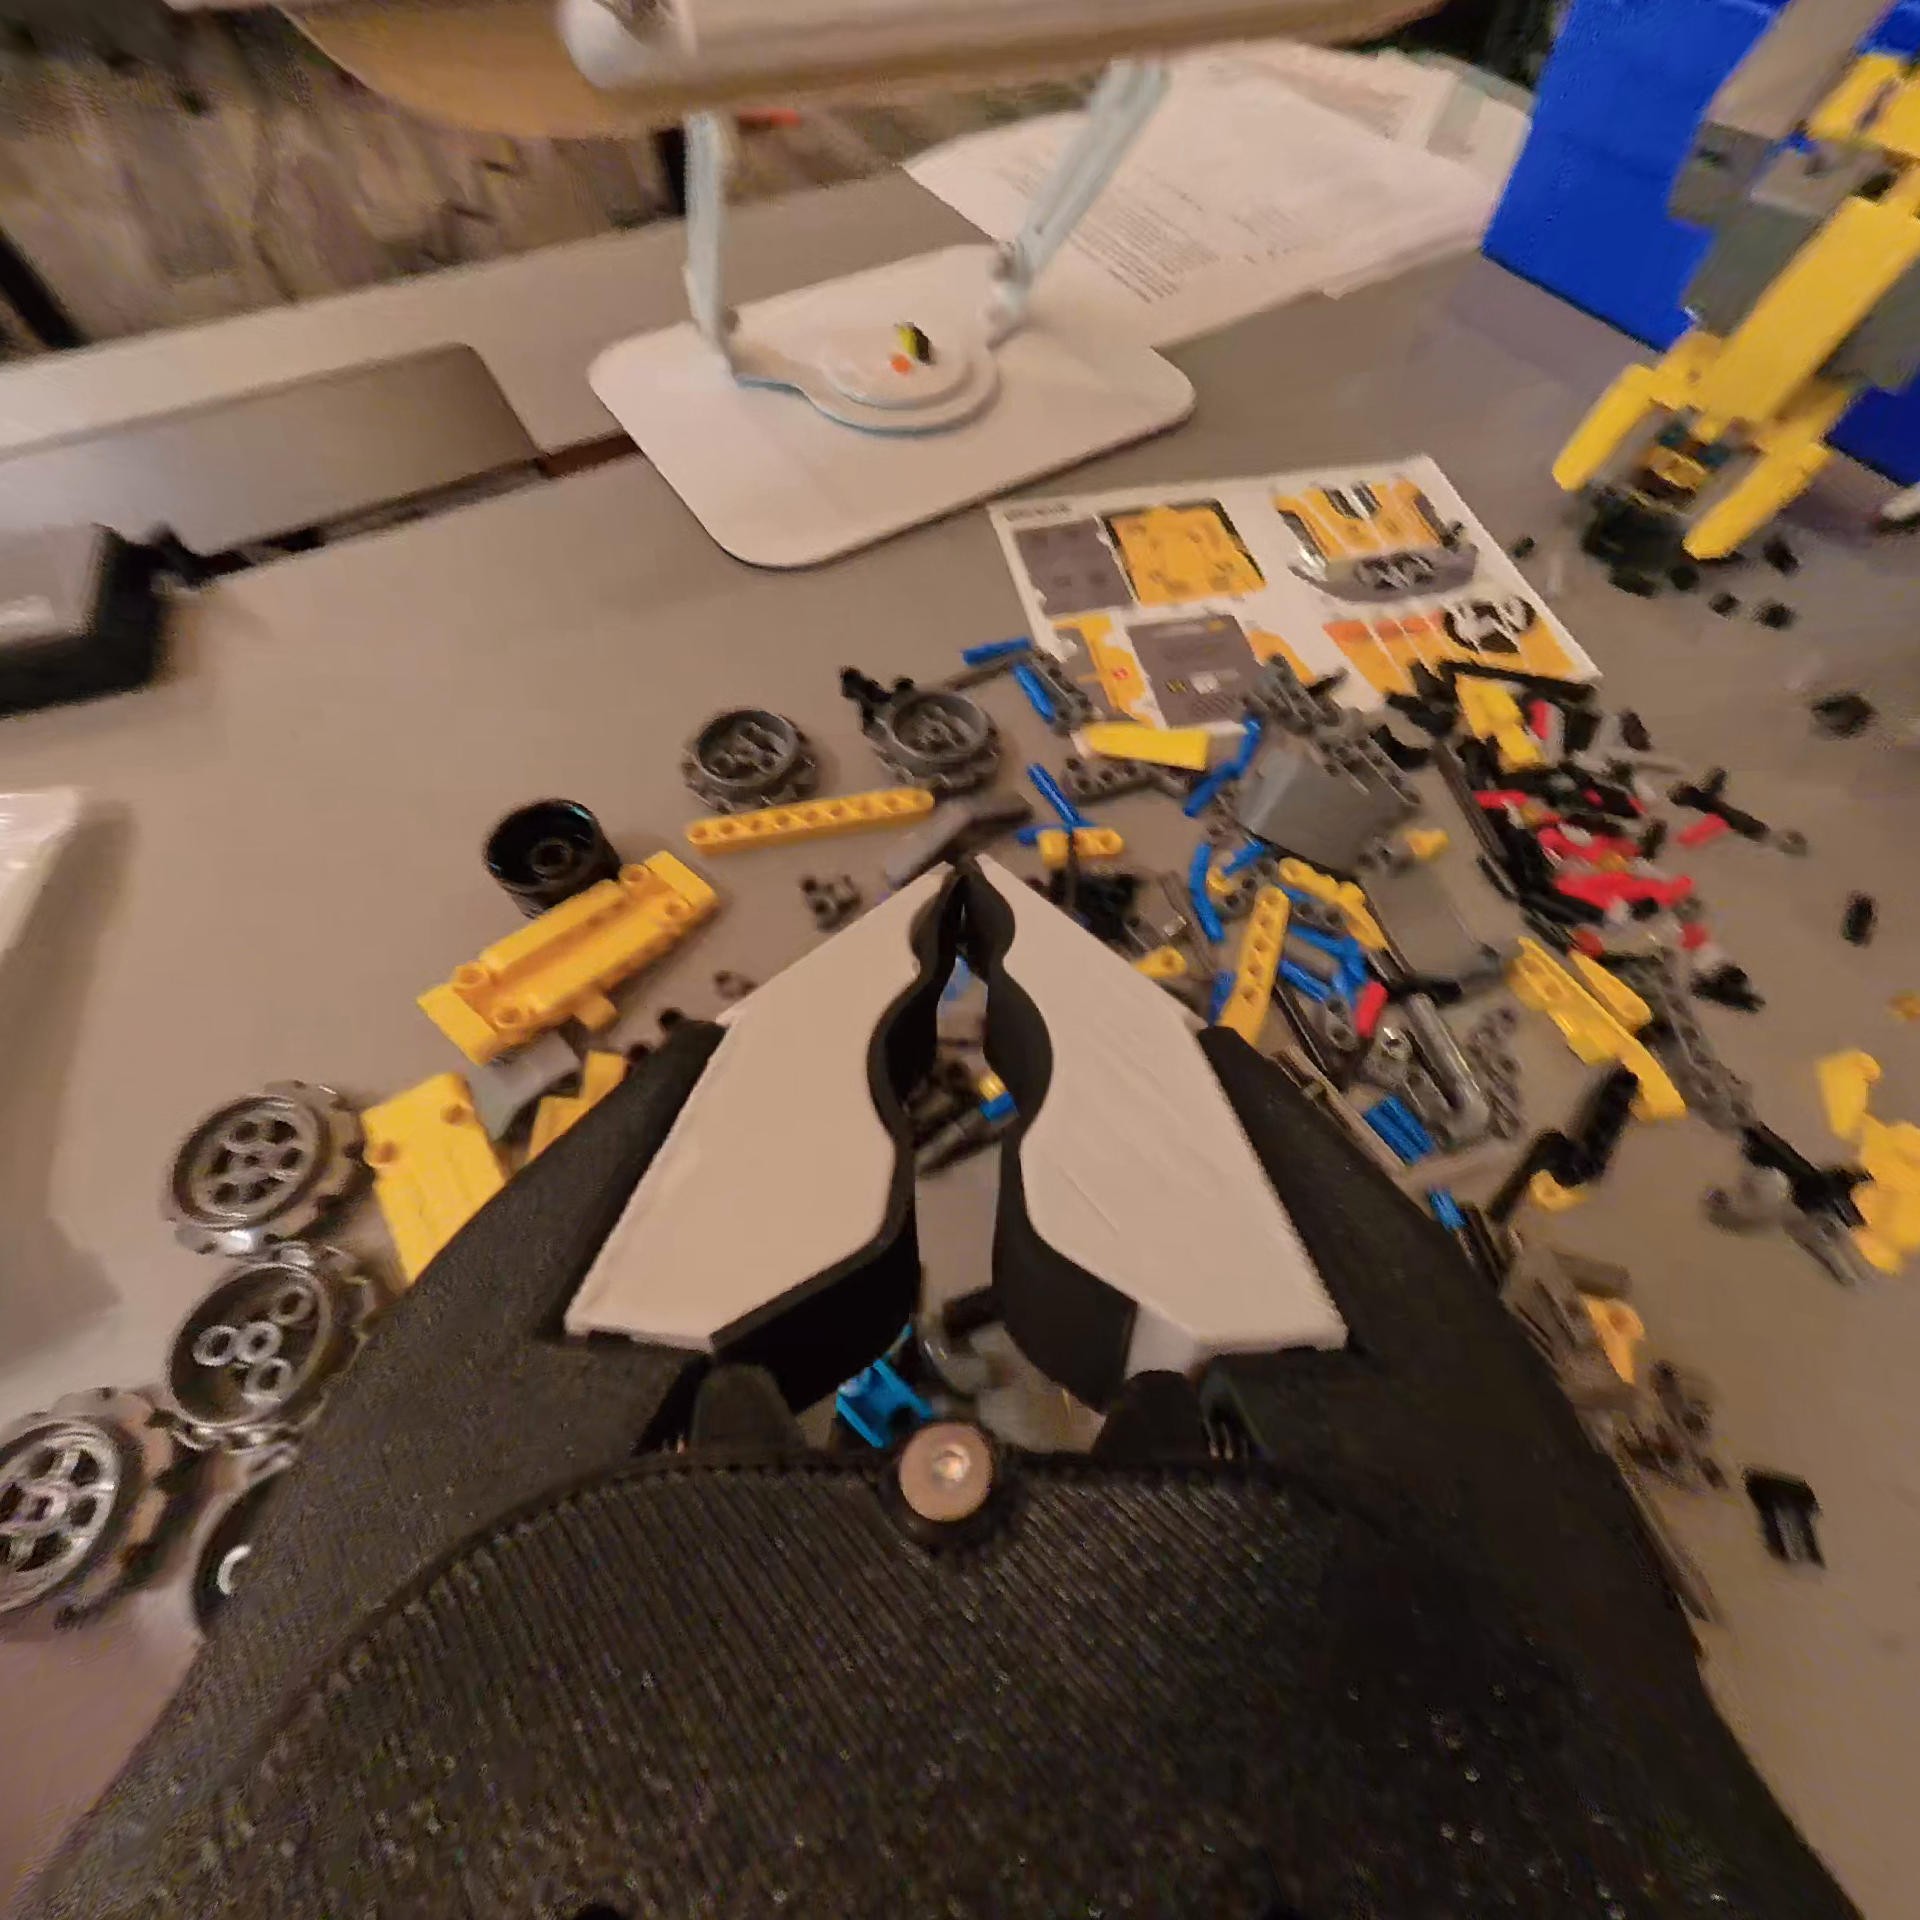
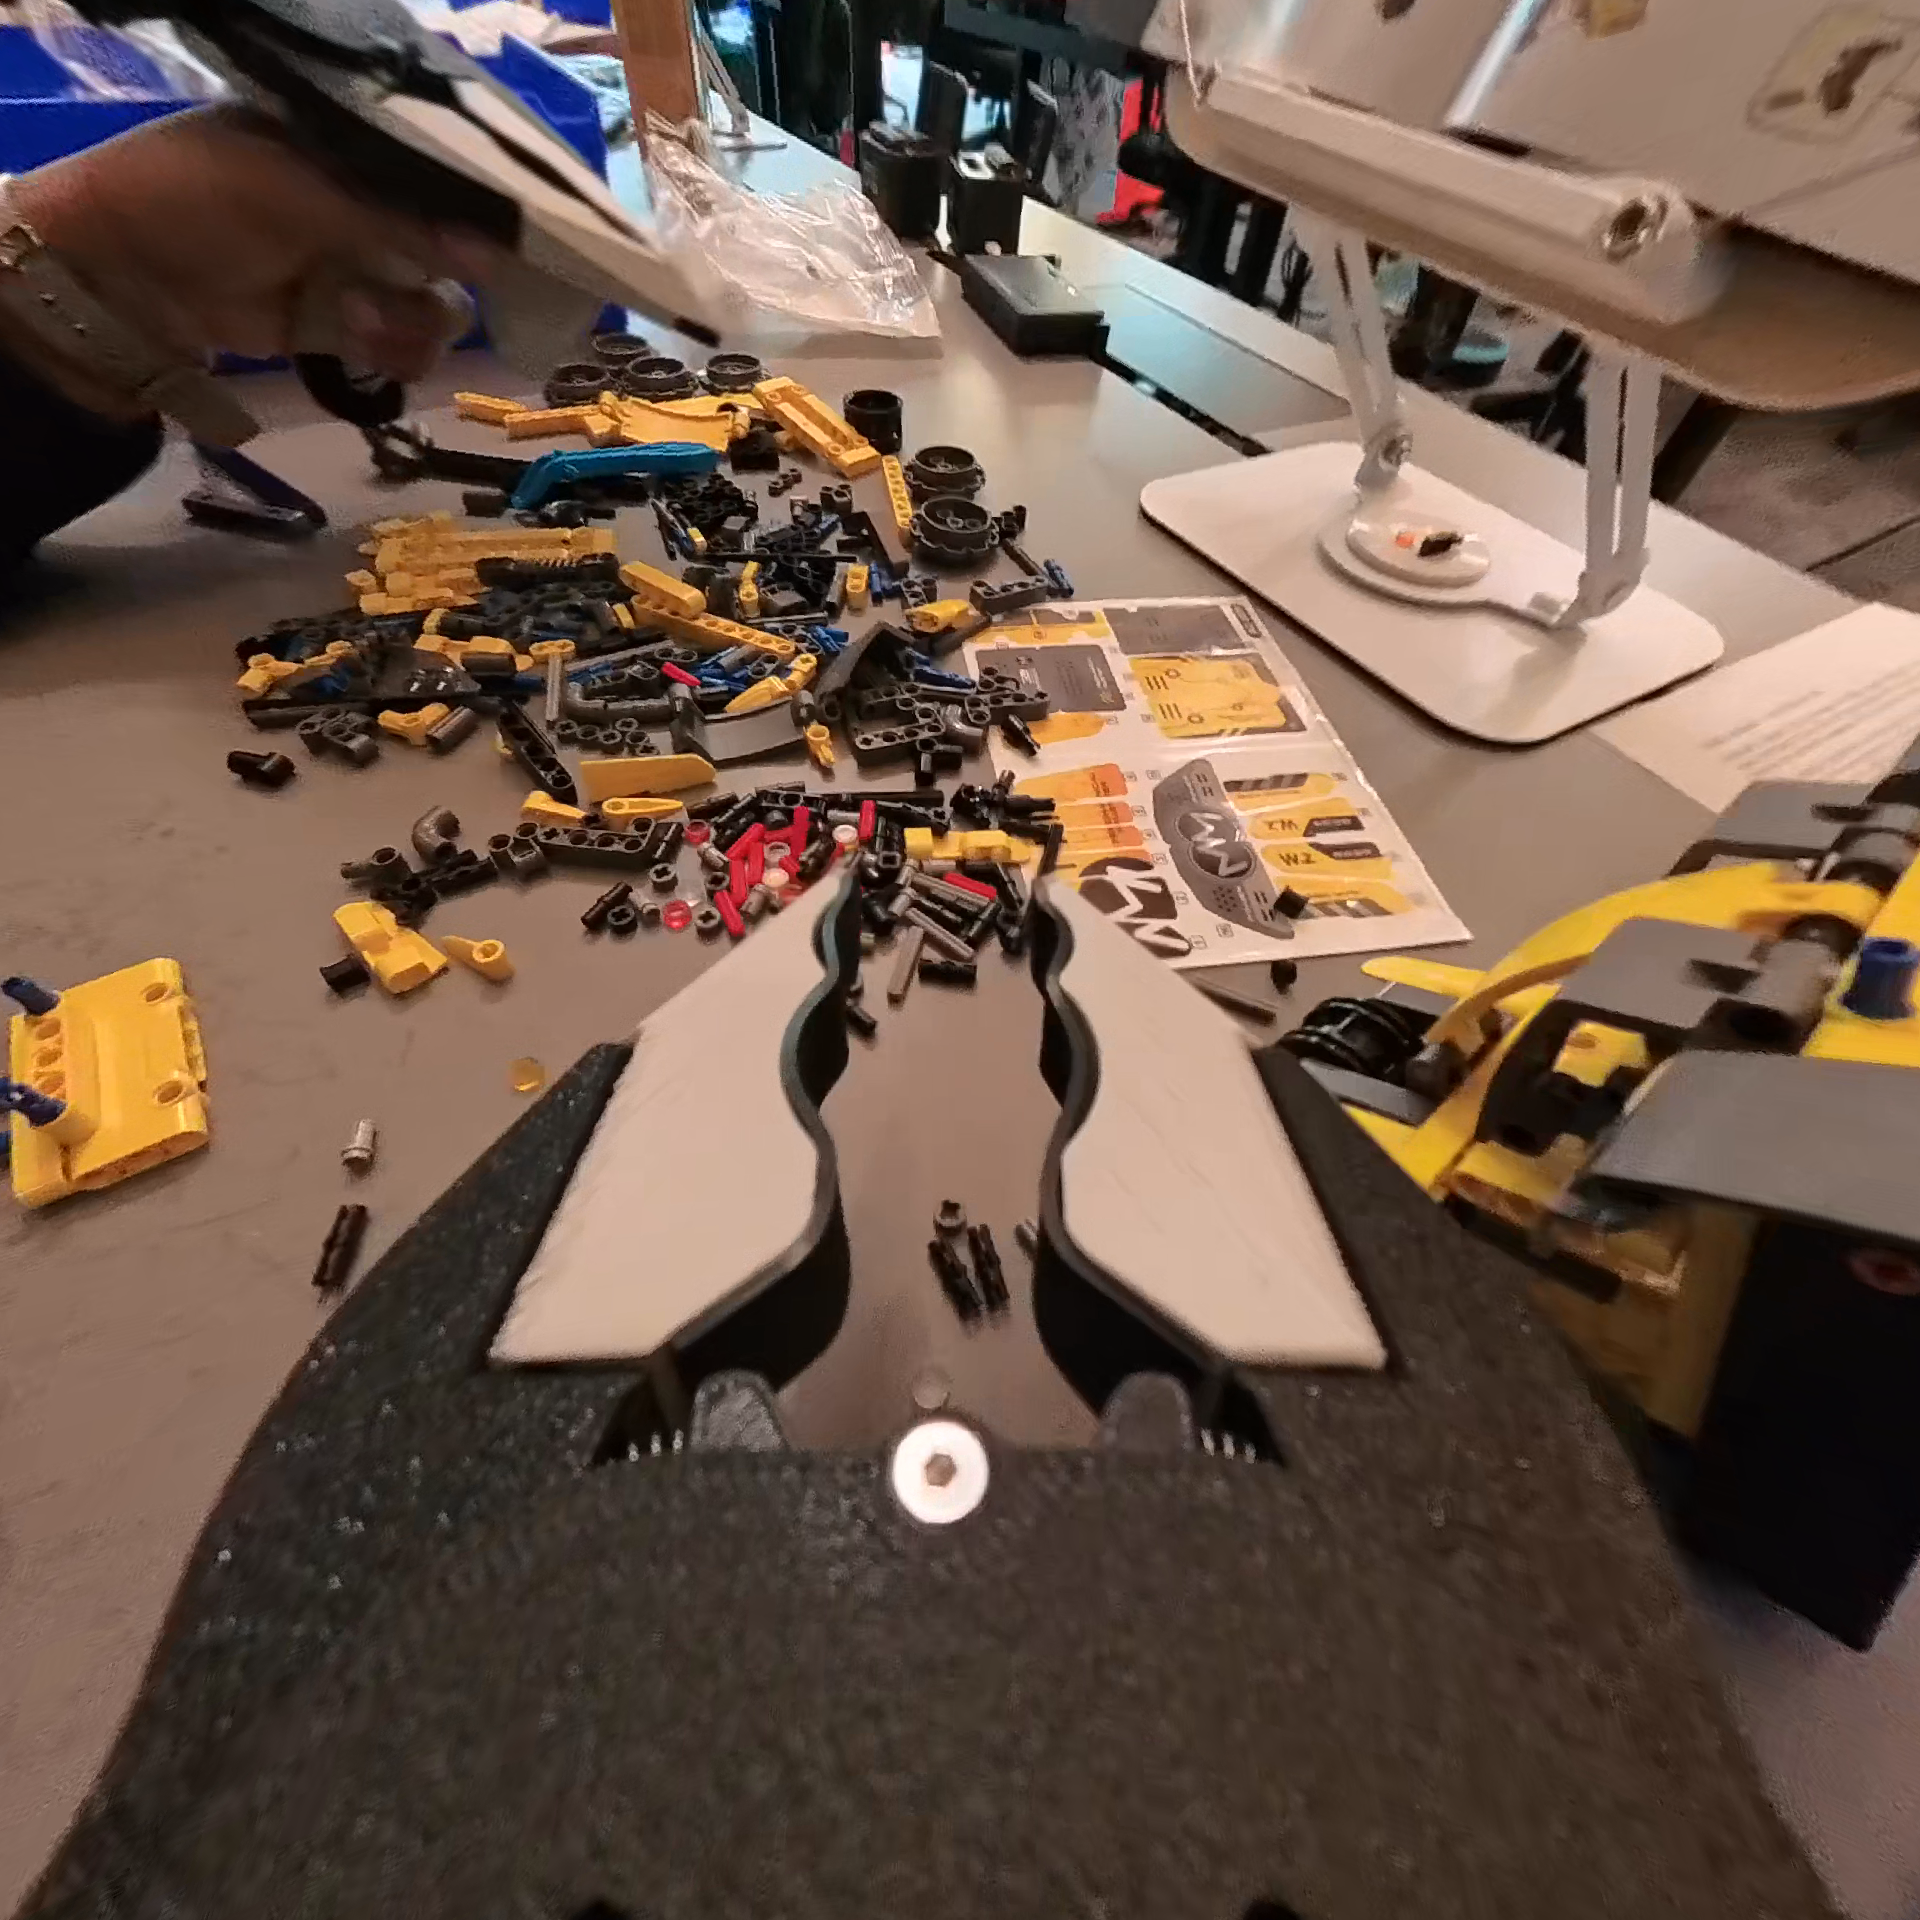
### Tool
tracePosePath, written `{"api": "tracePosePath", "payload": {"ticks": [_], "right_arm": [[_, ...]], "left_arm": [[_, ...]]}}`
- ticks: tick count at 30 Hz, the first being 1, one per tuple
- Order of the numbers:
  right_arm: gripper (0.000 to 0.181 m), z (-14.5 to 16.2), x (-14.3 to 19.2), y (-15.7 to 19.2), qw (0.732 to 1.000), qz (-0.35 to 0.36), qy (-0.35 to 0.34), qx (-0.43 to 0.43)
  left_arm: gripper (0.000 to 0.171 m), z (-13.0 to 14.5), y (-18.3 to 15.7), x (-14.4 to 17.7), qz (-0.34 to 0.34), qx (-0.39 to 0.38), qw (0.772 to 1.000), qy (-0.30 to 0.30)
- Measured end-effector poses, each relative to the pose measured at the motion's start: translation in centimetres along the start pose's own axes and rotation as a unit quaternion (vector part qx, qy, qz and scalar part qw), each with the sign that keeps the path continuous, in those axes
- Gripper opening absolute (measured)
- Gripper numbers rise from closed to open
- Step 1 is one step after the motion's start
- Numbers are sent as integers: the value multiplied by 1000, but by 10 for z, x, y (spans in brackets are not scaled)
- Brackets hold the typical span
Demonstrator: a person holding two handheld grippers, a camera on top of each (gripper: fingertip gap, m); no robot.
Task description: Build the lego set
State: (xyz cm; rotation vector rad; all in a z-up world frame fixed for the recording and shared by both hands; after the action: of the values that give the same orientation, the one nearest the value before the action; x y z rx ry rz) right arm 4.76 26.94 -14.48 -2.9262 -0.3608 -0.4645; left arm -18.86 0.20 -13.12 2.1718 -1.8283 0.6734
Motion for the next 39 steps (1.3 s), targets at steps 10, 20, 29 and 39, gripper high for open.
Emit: {"api": "tracePosePath", "payload": {"ticks": [10,20,29,39], "right_arm": [[38,8,-7,-3,998,9,53,-16],[39,9,-5,-13,996,1,53,-67],[39,16,-8,-14,993,9,93,-69],[39,22,-11,-11,990,35,128,-48]], "left_arm": [[0,19,-4,24,-50,-6,999,-5],[5,18,-9,20,-43,-19,999,1],[19,19,-8,16,-51,-12,999,3],[23,15,-8,21,-13,34,999,-32]]}}
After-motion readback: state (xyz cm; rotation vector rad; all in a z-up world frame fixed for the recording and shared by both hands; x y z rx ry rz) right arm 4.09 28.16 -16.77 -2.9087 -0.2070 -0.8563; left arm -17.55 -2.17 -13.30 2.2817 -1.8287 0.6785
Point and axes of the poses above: each gripper's, where its closed fingertips meet, x back along the fingers, z out of its underside, y = z × x across the jaws, the point moved 7 cm from there along x, back along the fingers, and after that the axes turned 10 degrees about z, right-handed, at the moved point
